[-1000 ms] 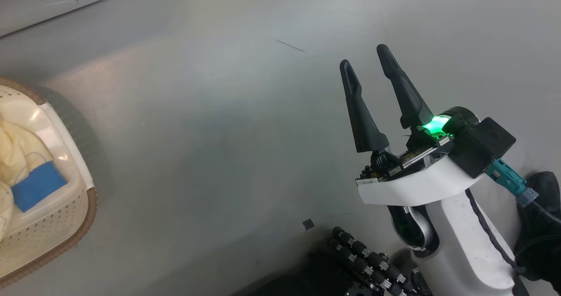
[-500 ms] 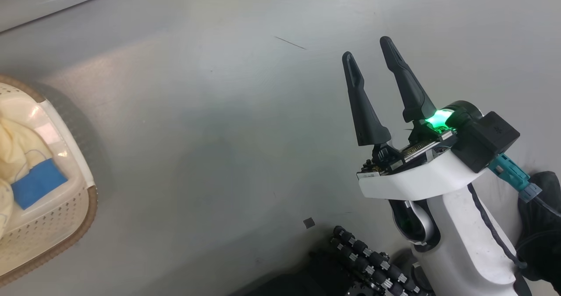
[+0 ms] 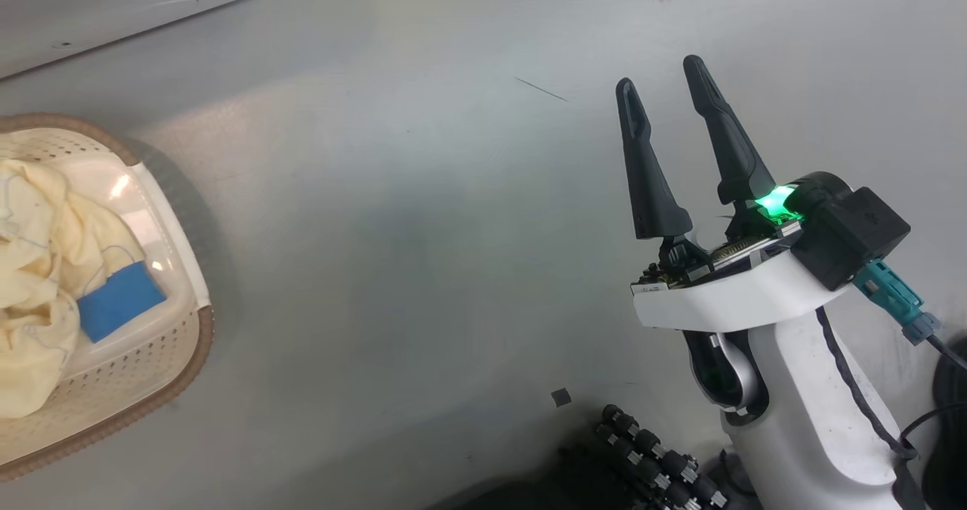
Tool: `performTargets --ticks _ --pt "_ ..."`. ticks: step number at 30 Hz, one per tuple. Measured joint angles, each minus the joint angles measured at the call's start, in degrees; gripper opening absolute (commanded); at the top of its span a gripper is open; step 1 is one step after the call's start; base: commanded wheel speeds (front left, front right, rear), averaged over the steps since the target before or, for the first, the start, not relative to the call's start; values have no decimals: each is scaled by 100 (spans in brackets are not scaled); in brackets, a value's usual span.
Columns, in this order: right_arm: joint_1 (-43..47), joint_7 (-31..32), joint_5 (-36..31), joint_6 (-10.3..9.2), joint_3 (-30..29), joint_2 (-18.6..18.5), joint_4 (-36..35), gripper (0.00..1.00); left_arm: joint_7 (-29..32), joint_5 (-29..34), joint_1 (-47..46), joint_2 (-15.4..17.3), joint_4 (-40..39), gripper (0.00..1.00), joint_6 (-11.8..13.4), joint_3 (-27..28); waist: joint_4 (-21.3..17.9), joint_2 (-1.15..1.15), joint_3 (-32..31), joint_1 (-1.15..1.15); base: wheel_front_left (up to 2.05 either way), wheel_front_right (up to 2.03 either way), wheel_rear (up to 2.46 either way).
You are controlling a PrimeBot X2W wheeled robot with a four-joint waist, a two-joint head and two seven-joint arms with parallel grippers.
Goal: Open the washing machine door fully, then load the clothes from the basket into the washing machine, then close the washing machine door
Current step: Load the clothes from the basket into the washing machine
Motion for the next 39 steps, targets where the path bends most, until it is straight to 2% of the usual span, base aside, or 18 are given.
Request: performTargets --ticks 15,23,39 --pt "5 0 -309 3 -252 -4 158 100 -1288 -259 1319 -367 48 100 -211 281 432 0 -494 0 0 0 0" --pt "102 0 -575 15 -454 -8 292 100 -2074 -414 2471 -801 -85 100 -258 452 727 0 -866 0 0 0 0" --pt "698 0 -895 86 -811 -132 617 100 -2137 -254 4721 -1947 -873 100 -307 94 1460 0 -1839 0 0 0 0"
